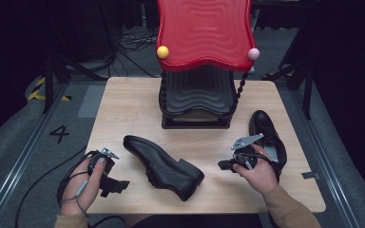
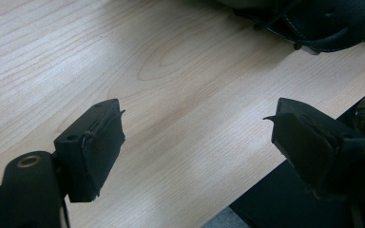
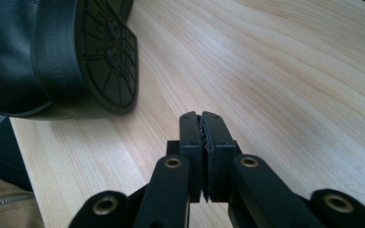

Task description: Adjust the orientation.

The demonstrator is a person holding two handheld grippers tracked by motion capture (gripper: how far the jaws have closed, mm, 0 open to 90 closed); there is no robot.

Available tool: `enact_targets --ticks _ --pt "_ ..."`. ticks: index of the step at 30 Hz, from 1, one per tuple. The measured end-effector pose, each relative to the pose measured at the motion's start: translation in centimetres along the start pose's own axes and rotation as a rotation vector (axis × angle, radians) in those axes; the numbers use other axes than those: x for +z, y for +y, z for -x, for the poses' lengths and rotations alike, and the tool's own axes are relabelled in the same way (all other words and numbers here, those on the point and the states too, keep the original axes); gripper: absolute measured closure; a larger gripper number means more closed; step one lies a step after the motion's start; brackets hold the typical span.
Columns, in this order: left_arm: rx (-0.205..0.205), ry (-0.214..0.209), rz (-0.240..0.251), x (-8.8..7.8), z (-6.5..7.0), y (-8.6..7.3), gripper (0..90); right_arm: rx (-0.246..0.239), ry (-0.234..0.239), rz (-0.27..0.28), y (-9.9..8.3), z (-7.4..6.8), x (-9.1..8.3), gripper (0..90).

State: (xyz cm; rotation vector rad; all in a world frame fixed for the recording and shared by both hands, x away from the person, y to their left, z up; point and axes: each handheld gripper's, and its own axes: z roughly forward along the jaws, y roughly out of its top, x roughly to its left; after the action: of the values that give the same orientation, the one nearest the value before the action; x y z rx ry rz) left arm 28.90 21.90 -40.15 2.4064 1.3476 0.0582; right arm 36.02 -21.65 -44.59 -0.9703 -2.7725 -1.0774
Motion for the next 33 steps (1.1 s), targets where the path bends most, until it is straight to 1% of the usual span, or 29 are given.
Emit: enact_targets --ticks 5,12,14,15,16,20,21,23,24,26,27,28,29,33 --pt "0.005 0.005 0.002 -0.1 0.0 0.0 18.5 -0.009 0.007 0.009 0.2 -0.4 -0.1 89.1" --pt "0.004 0.003 -0.001 -0.1 0.1 0.0 18.5 -0.039 0.027 0.021 0.7 -1.3 -0.3 89.2" --pt "0.003 0.0 0.003 -0.1 0.2 0.0 18.4 -0.043 0.038 0.027 0.9 -1.6 -0.4 89.2" --pt "0.003 0.0 0.003 -0.1 0.2 0.0 18.5 -0.045 0.051 0.034 1.0 -1.8 -0.4 89.2" --pt "0.006 0.002 0.003 -0.2 0.2 0.0 18.5 -0.045 0.051 0.034 1.0 -1.8 -0.4 89.2" --pt "0.008 0.005 0.003 -0.2 0.3 0.0 18.5 -0.071 0.079 0.043 1.9 -2.8 -0.5 89.2" --pt "0.008 0.005 0.003 -0.2 0.3 0.0 18.5 -0.071 0.079 0.043 1.9 -2.8 -0.5 89.2" --pt "0.006 0.004 0.001 -0.3 0.4 0.0 18.5 -0.09 0.105 0.049 2.6 -3.7 -0.4 89.2" --pt "0.014 0.008 -0.001 -0.3 0.4 0.0 18.5 -0.099 0.11 0.052 2.8 -3.9 -0.4 89.2" --pt "0.015 0.002 -0.001 -0.4 0.5 0.0 18.5 -0.112 0.118 0.056 3.3 -4.4 -0.4 89.2" --pt "0.023 0.008 -0.002 -0.4 0.6 0.0 18.5 -0.118 0.124 0.058 3.5 -4.5 -0.4 89.3" --pt "0.023 0.008 -0.002 -0.4 0.6 0.0 18.4 -0.127 0.132 0.056 3.9 -4.9 -0.3 89.2" --pt "0.023 0.007 -0.002 -0.4 0.6 0.1 18.4 -0.127 0.132 0.056 3.9 -4.9 -0.3 89.2" --pt "0.021 0.004 -0.002 -0.4 0.5 0.0 18.4 -0.15 0.152 0.043 4.7 -5.8 0.1 89.3"
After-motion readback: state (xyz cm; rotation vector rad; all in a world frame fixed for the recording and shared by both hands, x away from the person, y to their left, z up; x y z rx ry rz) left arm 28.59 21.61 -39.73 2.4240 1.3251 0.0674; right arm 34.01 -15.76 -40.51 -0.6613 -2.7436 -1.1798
